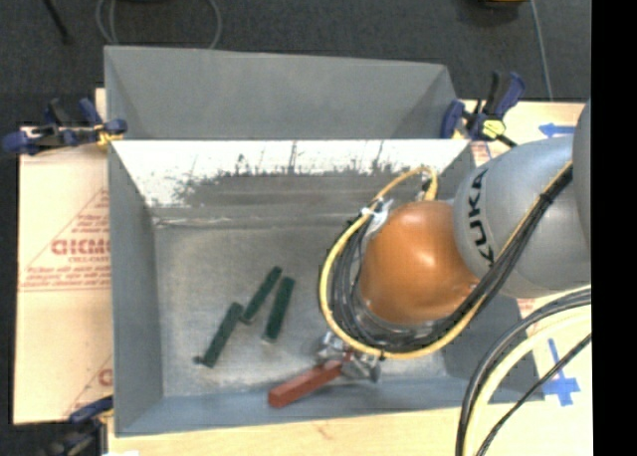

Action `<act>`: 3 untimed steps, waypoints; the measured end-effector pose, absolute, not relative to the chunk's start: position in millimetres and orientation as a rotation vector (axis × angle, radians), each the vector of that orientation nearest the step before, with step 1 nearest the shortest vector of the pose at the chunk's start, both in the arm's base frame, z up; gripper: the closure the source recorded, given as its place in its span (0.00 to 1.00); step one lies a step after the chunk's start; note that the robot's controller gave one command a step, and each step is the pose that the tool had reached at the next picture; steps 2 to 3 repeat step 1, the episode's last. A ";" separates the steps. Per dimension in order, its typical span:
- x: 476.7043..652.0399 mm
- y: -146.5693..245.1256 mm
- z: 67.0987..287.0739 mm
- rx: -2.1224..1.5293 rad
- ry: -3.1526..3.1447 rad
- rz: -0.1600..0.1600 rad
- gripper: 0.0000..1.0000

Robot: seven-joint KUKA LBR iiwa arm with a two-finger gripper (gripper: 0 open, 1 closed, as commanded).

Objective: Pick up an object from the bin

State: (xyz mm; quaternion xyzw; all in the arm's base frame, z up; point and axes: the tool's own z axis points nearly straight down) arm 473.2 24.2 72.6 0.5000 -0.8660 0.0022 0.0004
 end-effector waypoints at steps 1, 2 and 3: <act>490.9 64.1 200.9 1.687 -2.662 0.006 1.00; 490.9 64.1 200.9 1.687 -2.662 0.006 1.00; 490.9 64.1 200.9 1.687 -2.662 0.006 1.00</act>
Offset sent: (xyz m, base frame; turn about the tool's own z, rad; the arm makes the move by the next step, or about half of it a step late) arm 0.0149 0.0388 0.1240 -0.0840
